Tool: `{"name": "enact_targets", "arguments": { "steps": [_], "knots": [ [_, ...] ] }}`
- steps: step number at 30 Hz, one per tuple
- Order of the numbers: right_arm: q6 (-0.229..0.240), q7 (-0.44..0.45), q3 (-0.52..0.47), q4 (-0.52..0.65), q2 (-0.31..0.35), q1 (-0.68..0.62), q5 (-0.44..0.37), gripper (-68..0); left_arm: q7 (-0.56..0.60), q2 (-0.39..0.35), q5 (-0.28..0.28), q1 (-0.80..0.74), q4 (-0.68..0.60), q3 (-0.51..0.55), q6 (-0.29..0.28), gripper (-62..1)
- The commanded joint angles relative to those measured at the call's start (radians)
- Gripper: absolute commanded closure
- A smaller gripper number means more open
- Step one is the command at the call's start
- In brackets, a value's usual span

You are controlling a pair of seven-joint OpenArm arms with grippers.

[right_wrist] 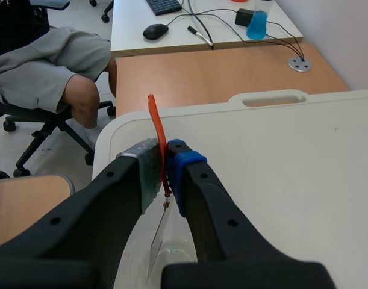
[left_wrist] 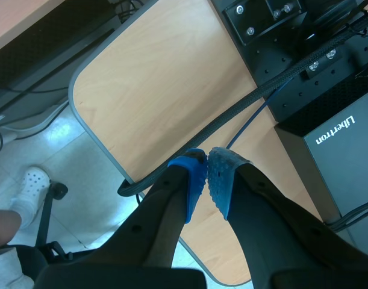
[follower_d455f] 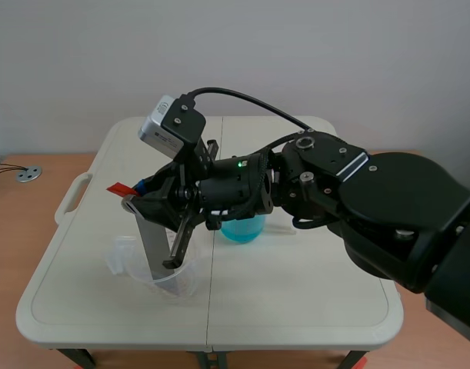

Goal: Hold the metal plate by the orange handle, dip it into the blue solution, take it out and point at it, then put the plate back in the beaker on the left.
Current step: 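Return to the home posture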

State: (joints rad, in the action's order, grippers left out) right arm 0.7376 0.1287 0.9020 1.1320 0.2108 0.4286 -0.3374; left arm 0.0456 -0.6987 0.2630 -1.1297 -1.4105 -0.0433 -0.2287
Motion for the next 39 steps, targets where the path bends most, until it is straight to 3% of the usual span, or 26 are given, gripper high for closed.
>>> {"name": "enact_targets", "arguments": {
  "steps": [1,7,17,19,21,23,24,31,39],
  "knots": [
    [0.008,0.007,-0.004,0.011,-0.006,0.02,-0.006,-8.8,0.002,0.005,0.003,0.003,-0.008,0.003,-0.002,-6.2],
    [0.008,0.008,-0.005,0.011,-0.006,0.029,-0.006,-22.1,-0.013,0.005,0.003,0.003,-0.008,0.003,-0.002,-6.2],
    [0.008,0.042,-0.007,0.011,-0.005,0.04,-0.012,-60.4,-0.021,0.005,0.003,0.003,-0.008,0.003,-0.002,-6.3],
    [0.0,0.042,-0.007,0.011,-0.005,0.04,-0.011,-66.6,-0.021,0.005,0.002,0.003,-0.008,0.003,-0.002,-12.3],
    [-0.027,0.042,-0.013,0.011,-0.005,0.04,-0.01,-66.5,-0.021,0.005,-0.02,0.003,-0.008,0.003,-0.002,-28.8],
    [-0.038,0.042,-0.029,0.011,-0.003,0.04,-0.011,-66.5,-0.019,0.005,-0.036,0.003,-0.008,0.003,-0.002,-54.9],
    [-0.038,0.042,-0.04,0.012,-0.002,0.04,-0.011,-66.5,-0.019,0.005,-0.036,0.003,-0.008,0.003,-0.002,-62.3],
    [-0.038,0.041,-0.148,0.044,0.032,0.038,-0.034,-66.5,-0.019,0.005,-0.039,0.008,-0.008,0.003,-0.002,-62.3],
    [-0.038,0.004,-0.246,0.16,0.123,-0.007,-0.059,-66.5,-0.019,0.006,-0.039,0.018,-0.008,0.003,-0.002,-62.3]
  ]
}}
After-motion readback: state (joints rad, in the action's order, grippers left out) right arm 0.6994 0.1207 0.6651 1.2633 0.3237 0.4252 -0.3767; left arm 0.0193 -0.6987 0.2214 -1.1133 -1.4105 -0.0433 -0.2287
